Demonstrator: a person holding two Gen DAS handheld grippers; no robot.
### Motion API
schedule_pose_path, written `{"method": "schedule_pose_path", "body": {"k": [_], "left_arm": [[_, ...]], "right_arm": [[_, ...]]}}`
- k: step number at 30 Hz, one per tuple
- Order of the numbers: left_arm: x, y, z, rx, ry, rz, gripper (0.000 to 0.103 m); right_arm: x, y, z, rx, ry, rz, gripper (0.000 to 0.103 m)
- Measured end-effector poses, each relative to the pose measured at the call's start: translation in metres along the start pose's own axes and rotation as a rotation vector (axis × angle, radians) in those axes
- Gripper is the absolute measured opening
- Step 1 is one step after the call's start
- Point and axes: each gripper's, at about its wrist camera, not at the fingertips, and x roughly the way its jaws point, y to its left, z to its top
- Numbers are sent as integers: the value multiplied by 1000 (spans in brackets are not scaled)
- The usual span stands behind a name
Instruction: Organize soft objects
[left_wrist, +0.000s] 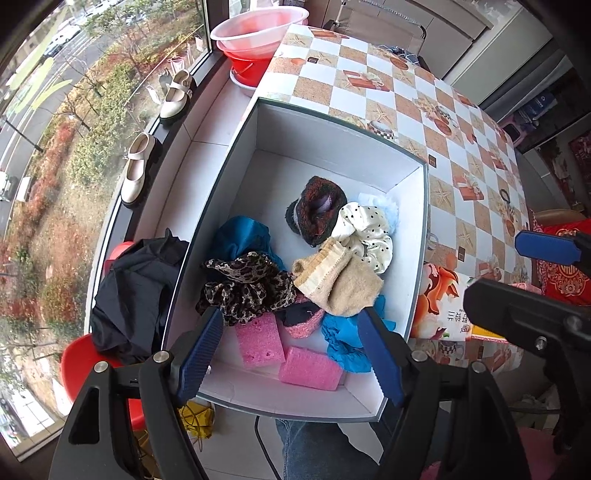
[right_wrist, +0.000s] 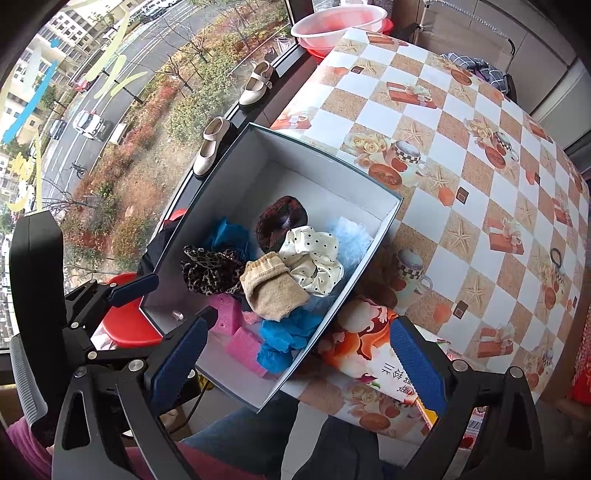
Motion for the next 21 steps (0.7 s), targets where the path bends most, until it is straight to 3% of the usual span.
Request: {"method": "schedule_pose_path", "body": {"k": [6, 21], "left_arm": [[-2, -1, -3, 32, -9, 30, 79], [0, 13, -5, 25, -2, 22, 81]], "right_arm": [[-3, 4, -1, 2, -7, -14, 100], [-2, 12, 0, 10, -9, -34, 100]]}}
